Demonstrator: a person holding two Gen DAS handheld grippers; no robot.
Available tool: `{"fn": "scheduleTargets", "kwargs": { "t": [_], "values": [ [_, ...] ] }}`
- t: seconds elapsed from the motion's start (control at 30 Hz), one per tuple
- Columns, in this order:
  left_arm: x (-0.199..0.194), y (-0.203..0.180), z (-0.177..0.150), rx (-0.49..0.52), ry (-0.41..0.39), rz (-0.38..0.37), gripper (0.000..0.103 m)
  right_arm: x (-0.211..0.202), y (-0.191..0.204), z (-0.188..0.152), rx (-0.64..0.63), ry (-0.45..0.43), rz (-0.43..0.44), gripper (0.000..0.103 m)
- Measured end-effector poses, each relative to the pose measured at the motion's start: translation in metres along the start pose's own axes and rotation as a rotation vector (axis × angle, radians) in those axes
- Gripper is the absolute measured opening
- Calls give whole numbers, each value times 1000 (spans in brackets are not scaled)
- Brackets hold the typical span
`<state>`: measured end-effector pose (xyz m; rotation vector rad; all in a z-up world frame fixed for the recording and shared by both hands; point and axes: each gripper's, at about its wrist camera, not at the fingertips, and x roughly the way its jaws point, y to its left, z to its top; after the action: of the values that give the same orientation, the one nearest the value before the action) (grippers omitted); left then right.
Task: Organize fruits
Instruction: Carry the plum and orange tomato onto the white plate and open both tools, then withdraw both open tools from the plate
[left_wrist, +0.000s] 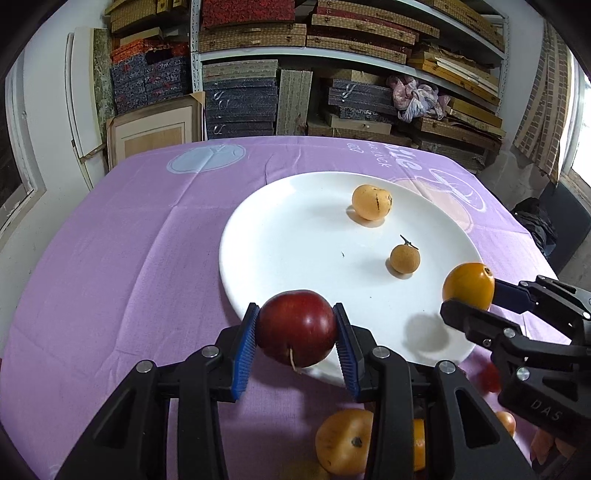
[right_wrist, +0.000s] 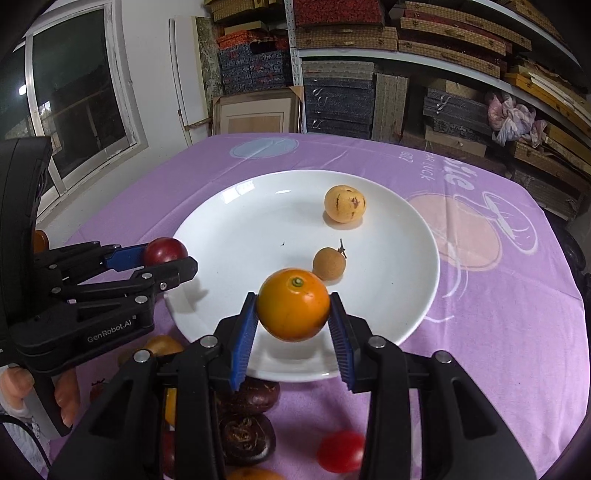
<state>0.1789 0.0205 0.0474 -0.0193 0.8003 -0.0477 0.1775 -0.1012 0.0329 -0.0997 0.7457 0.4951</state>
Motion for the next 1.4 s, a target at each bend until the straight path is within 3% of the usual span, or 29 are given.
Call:
{"fn": "scheduleTargets", "kwargs": {
  "t": [0.13,0.27,0.43,0.47,0.57,0.63,0.77,0.93,1.1,1.2,1.4],
  "values": [
    [11,2,5,-9,11,-7,40,15,-4,-1,-1,11,4,38],
    [9,11,6,-61,3,-65,44,17,-8,-2,-3,-5,1,43],
    [-3,21,5,-81,-19,-76,46,-7,-16,2,25,-69,14,46],
    [-7,24,5,-88,-26,-76,51,-16,-17,5,30,-91,18,48],
    [-26,33,7,-119,-64,-65,68,-58,-18,11,30,-190,5,71],
    [-45,38,5,-130,-94,-62,74,-93,-16,13,28,-277,-21,90],
    [-82,43,-19,-128,-131,-31,92,-149,-16,-2,36,-375,-43,99],
    [-102,36,-65,-78,-111,18,95,-163,-20,-53,71,-306,-35,99],
    [-95,19,-102,11,-47,48,97,-129,-33,-110,105,-196,-58,99],
    [-87,11,-110,54,-28,64,97,-108,-39,-116,139,-116,-29,99],
    [-77,17,-116,63,-15,75,98,-114,-44,-118,171,-140,-23,99]
  ]
}}
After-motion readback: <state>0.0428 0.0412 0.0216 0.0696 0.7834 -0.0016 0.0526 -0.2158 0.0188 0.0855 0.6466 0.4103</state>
